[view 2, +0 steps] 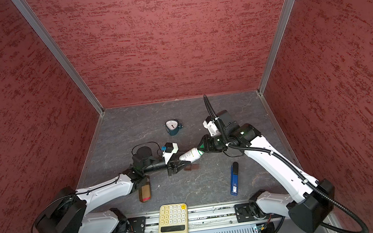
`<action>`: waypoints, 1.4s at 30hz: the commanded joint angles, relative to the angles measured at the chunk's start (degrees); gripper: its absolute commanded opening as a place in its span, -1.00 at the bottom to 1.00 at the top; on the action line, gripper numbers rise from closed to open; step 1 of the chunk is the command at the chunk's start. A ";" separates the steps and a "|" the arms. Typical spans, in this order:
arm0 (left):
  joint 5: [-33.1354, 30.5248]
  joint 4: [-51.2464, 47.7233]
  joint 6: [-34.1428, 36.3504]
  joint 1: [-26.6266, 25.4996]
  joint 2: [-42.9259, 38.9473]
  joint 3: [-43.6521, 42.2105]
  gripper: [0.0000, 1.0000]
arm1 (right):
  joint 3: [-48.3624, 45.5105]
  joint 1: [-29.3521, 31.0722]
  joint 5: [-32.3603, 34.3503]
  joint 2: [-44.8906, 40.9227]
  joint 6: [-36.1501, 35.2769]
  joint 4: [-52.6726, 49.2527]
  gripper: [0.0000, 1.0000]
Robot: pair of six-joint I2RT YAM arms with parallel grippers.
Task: Sort the pills into containers
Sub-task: 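Twist the green cap off with the left gripper while the right gripper holds the bottle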
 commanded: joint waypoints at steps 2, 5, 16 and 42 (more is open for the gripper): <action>-1.03 -2.04 0.56 0.77 0.52 -0.18 -1.00 | 2.29 -0.98 0.73 -1.90 0.18 0.34 -0.11; -1.16 -2.19 0.54 0.64 0.73 -0.03 -1.00 | 2.12 -0.98 -2.04 -2.51 0.81 1.76 -0.05; -1.46 -2.80 0.85 0.60 0.95 0.31 -1.00 | 2.20 -0.98 -6.66 -3.80 3.05 5.50 0.00; -4.58 -3.14 0.55 -0.16 -0.58 -1.63 -1.00 | -0.94 1.42 -7.56 -2.92 5.54 11.49 -0.10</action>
